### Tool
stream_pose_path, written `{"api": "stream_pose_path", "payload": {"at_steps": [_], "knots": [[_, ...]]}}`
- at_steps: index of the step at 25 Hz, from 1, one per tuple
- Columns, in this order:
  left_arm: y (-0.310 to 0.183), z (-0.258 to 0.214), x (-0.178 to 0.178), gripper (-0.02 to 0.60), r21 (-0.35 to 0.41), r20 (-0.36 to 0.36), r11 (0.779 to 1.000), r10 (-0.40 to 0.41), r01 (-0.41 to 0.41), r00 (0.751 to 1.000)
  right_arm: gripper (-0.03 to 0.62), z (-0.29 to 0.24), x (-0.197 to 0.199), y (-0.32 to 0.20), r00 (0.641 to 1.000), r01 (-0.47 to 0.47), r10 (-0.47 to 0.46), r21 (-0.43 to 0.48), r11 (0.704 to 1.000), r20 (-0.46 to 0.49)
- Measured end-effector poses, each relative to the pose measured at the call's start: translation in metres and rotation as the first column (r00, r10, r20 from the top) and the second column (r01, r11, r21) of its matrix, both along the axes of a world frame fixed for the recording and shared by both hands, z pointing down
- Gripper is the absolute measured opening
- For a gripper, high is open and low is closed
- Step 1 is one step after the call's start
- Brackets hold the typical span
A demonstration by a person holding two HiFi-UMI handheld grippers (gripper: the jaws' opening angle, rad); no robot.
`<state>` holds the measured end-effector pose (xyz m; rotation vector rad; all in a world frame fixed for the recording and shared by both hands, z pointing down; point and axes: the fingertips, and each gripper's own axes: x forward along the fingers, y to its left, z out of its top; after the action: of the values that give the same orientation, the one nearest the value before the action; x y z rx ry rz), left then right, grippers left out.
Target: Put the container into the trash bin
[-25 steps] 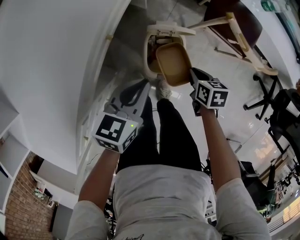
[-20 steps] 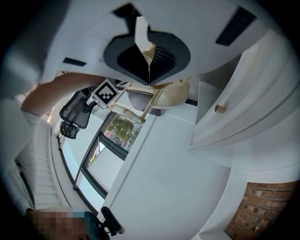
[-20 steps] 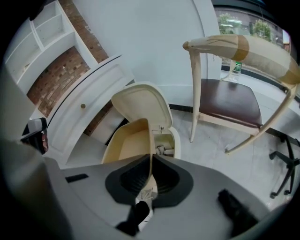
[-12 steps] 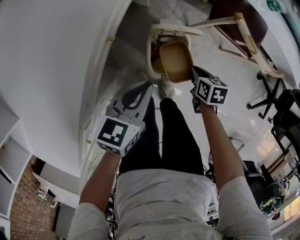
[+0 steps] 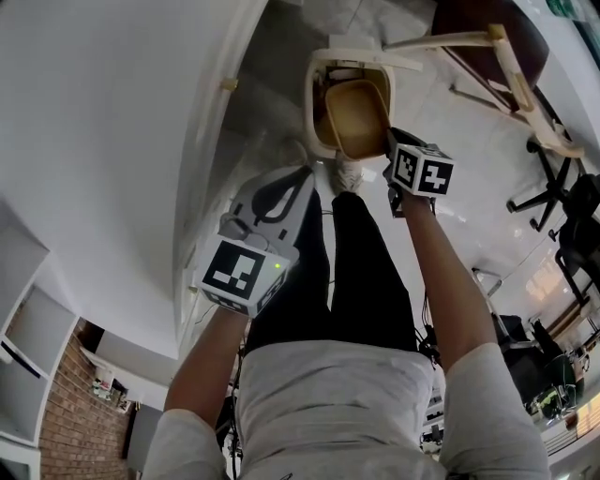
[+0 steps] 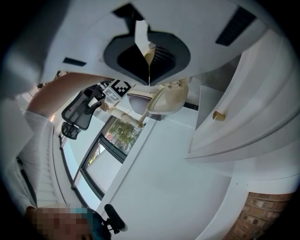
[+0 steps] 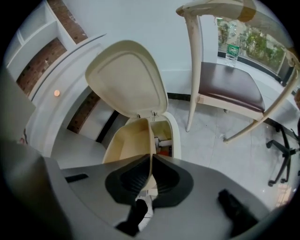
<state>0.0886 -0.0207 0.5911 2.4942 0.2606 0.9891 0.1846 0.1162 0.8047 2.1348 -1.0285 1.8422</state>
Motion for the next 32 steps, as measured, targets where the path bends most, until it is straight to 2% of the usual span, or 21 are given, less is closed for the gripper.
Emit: {"api": "stream_pose_path", "payload": {"at_steps": [3, 10, 14, 20, 32], "knots": [[-0.004, 0.003, 0.004, 0.017, 0.016, -0.007, 1.0, 0.016, -0.016, 1.0, 0.037, 0.008, 0.002, -0.002, 1.0, 0.003, -0.003, -0.032, 0.999, 0.002], [-0.005, 0.008, 0.008, 0.017, 0.003, -0.018, 1.0, 0.022, -0.022, 1.0, 0.037, 0.028, 0.003, -0.006, 1.0, 0.02, -0.019, -0.072, 0.997, 0.012], [-0.005, 0.012, 0.007, 0.017, -0.019, 0.002, 1.0, 0.019, -0.019, 1.0, 0.037, 0.035, 0.006, -0.011, 1.0, -0.016, 0.017, -0.074, 0.997, 0.024], [-0.011, 0.018, 0.006, 0.017, -0.009, -0.009, 1.0, 0.008, -0.008, 1.0, 0.037, 0.051, 0.006, -0.014, 0.997, -0.053, 0.058, -0.096, 0.994, 0.047], [-0.012, 0.034, 0.0, 0.017, -0.014, 0.005, 1.0, 0.011, -0.011, 1.0, 0.037, 0.073, 0.002, -0.014, 0.997, -0.047, 0.054, -0.113, 0.993, 0.061]]}}
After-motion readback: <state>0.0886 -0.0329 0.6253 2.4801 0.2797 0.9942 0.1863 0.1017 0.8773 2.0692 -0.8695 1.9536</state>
